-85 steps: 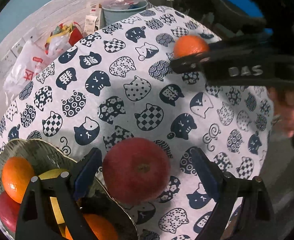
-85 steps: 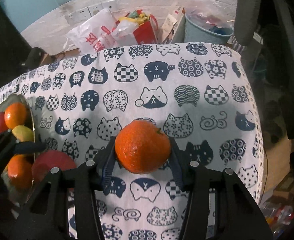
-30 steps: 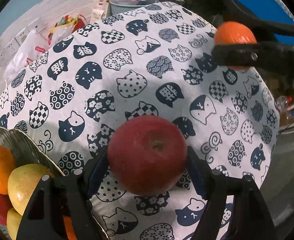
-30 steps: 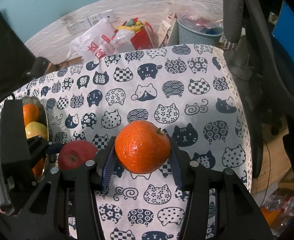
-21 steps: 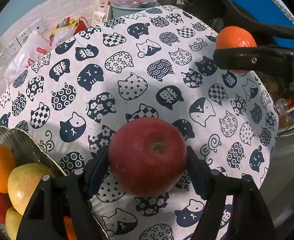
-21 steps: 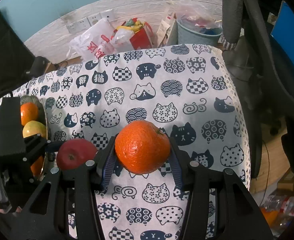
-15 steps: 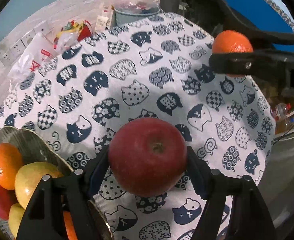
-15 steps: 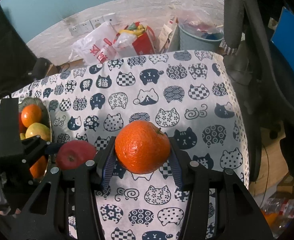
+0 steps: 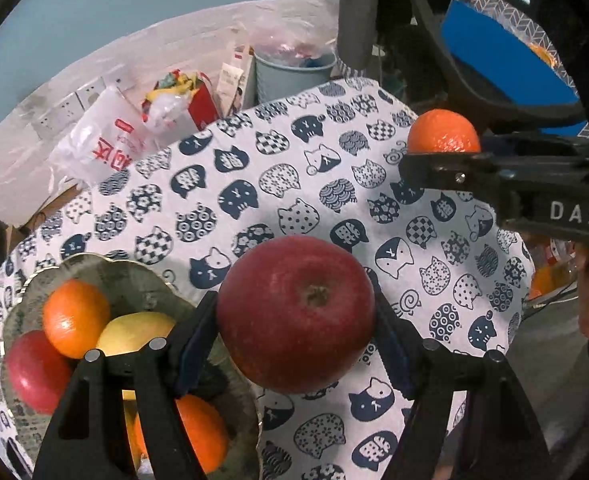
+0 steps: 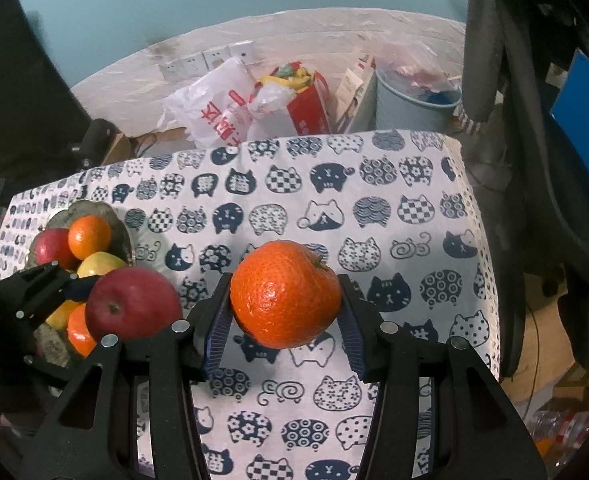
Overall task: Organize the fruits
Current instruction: 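Carry the apple with the left tool while the right tool carries the tangerine over the bowl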
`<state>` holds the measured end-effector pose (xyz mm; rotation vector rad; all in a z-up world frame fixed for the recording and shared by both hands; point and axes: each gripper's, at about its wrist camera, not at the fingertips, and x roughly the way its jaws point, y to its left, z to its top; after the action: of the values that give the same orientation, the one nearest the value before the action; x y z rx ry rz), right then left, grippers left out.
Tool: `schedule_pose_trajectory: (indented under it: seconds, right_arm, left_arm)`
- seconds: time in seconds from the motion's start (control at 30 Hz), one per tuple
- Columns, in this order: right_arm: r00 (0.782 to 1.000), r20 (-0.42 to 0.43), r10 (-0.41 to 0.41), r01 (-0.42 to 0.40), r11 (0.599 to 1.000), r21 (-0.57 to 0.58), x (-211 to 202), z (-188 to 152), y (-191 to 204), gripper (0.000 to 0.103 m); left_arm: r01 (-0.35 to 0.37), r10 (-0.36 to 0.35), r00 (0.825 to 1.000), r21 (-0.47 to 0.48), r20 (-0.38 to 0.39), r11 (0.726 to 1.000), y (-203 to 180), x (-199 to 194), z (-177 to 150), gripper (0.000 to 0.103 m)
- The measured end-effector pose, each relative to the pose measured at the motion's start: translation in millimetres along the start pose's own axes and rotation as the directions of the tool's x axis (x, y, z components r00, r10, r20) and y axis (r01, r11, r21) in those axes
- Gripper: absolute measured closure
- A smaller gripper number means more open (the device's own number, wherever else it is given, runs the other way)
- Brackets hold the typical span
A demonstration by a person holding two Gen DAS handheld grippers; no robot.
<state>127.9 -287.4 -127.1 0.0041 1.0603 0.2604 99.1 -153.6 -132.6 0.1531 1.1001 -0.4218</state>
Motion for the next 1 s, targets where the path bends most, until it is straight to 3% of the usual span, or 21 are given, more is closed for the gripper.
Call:
schedule_pose_trajectory:
  seconds: [0.57, 1.0]
  right_arm:
    - [0.995, 0.023, 0.101, -0.099, 0.992, -0.073, -16, 9, 62, 0.054]
    - [0.984, -0.035, 0.173, -0.177, 0.975, -0.137, -3, 9, 129, 0.054]
  left_arm:
    - [-0.078, 0.082, 0.995, -0.063, 0.064, 0.995, 43, -70, -38, 0.028]
    - [-0.138, 0.142, 0.990, -0.136, 0.023, 0.981, 82, -92, -97, 0.028]
